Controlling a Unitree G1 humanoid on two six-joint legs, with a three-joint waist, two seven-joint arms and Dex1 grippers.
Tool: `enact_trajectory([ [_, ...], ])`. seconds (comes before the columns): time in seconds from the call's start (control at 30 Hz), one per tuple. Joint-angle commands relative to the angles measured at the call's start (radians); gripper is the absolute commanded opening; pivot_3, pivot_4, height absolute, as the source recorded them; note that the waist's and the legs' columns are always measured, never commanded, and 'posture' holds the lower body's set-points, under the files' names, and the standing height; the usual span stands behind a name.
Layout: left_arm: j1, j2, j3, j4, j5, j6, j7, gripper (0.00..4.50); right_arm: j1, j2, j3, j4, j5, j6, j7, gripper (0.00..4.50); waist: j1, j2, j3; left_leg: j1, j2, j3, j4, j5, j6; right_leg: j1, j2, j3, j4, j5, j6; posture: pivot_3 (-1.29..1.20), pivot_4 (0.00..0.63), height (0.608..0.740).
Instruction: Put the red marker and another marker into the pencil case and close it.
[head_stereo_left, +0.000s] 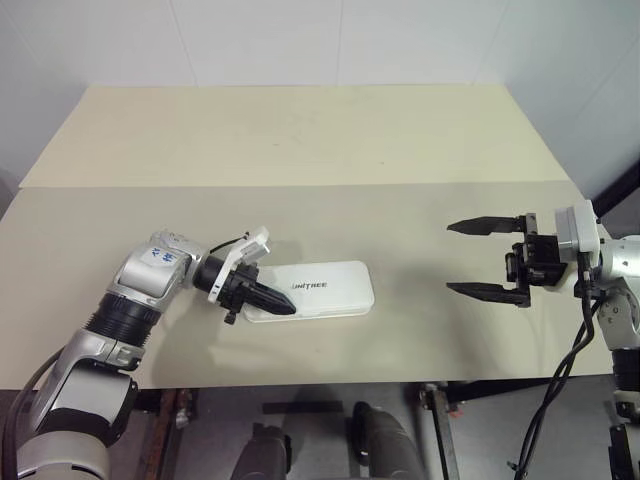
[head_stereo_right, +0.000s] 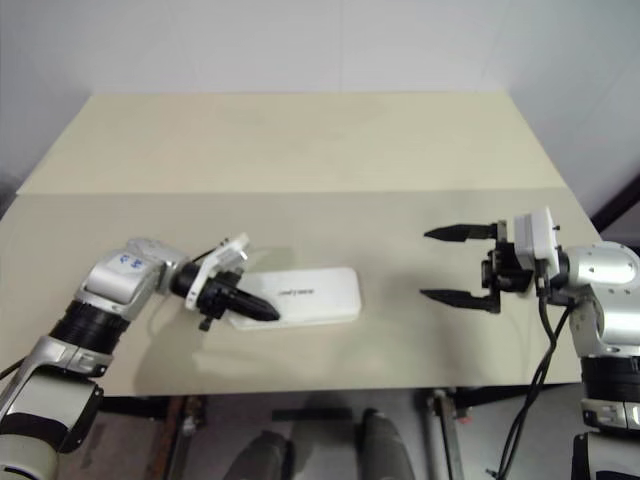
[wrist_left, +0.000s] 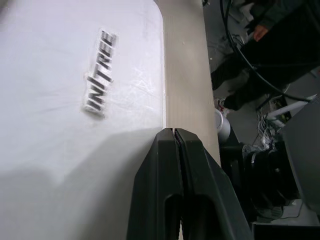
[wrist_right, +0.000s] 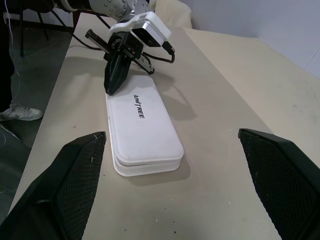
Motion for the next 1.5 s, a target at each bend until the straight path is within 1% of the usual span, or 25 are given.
enact_trajectory([
  [0.03, -0.019, -0.001, -0.009, 0.042, 0.021, 0.004, 0.015, 0.04, 0.017, -0.005, -0.035, -0.05, 0.021, 0.01, -0.005, 4.5, 0.0, 0.0, 0.0, 0.0, 0.0, 0.0, 0.0, 0.0, 0.0, 0.0, 0.0, 0.0, 0.0, 0.0, 0.0, 0.0, 0.15, 0.74],
  [0.53, -0.019, 0.002, -0.046, 0.049, 0.033, -0.014, -0.002, 0.04, 0.047, -0.005, -0.046, -0.098, 0.022, 0.039, -0.051, 4.5, 0.0, 0.0, 0.0, 0.0, 0.0, 0.001, 0.0, 0.0, 0.0, 0.0, 0.0, 0.001, 0.0, 0.0, 0.0, 0.0, 0.15, 0.74],
  [0.8, -0.016, -0.003, -0.025, 0.008, 0.012, -0.011, 0.011, 0.04, 0.053, 0.001, -0.043, -0.11, 0.024, 0.043, -0.067, 4.5, 0.0, 0.0, 0.0, 0.0, 0.0, 0.001, 0.0, 0.0, 0.0, 0.0, 0.0, 0.001, 0.0, 0.0, 0.0, 0.0, 0.15, 0.74],
  [1.1, -0.023, -0.022, 0.032, -0.028, -0.019, -0.002, 0.059, 0.04, 0.029, 0.007, -0.034, -0.09, 0.018, 0.048, -0.072, 4.5, 0.0, 0.0, 0.0, 0.0, 0.0, 0.001, 0.0, 0.0, 0.0, 0.0, 0.0, 0.001, 0.0, 0.0, 0.0, 0.0, 0.15, 0.74],
  [1.27, -0.003, -0.025, 0.102, -0.112, -0.071, 0.04, 0.103, 0.04, 0.04, 0.009, -0.043, -0.11, 0.028, 0.058, -0.082, 4.5, 0.0, 0.0, 0.0, 0.0, 0.0, 0.0, 0.0, 0.0, 0.0, 0.0, 0.0, 0.001, 0.0, 0.0, 0.0, 0.0, 0.15, 0.74],
  [1.5, 0.02, -0.037, 0.186, -0.169, -0.118, 0.051, 0.184, 0.04, 0.05, 0.011, -0.046, -0.123, 0.032, 0.068, -0.091, 4.5, 0.0, 0.0, 0.0, 0.0, 0.0, 0.0, 0.0, 0.0, 0.0, 0.0, 0.0, 0.001, 0.0, 0.0, 0.0, 0.0, 0.15, 0.74],
])
